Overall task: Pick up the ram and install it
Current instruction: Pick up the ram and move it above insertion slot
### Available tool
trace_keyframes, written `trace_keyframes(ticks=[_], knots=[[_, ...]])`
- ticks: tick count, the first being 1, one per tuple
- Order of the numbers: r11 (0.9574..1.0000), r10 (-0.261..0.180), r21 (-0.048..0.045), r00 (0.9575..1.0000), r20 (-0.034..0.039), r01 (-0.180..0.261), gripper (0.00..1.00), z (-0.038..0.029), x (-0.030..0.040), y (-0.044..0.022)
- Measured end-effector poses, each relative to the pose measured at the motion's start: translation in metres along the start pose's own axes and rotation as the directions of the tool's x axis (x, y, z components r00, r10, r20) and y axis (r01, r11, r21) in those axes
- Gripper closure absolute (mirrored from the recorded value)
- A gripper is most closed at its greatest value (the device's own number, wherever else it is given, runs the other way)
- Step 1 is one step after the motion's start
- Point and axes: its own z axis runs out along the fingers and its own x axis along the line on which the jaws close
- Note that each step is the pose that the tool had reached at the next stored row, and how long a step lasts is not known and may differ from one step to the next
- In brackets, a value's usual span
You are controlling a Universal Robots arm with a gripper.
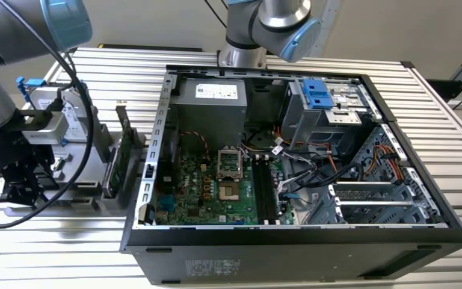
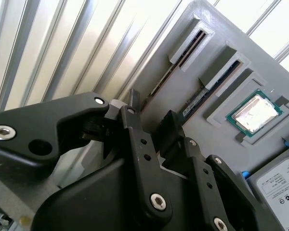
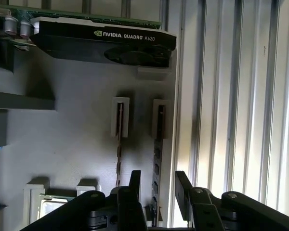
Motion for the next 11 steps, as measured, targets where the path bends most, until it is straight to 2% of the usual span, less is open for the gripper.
trace_keyframes(ticks=[11], knots=[[1.0,0.0,0.0002,1.0,0.0079,0.0,0.0,0.0009,0.0001,-0.0001]])
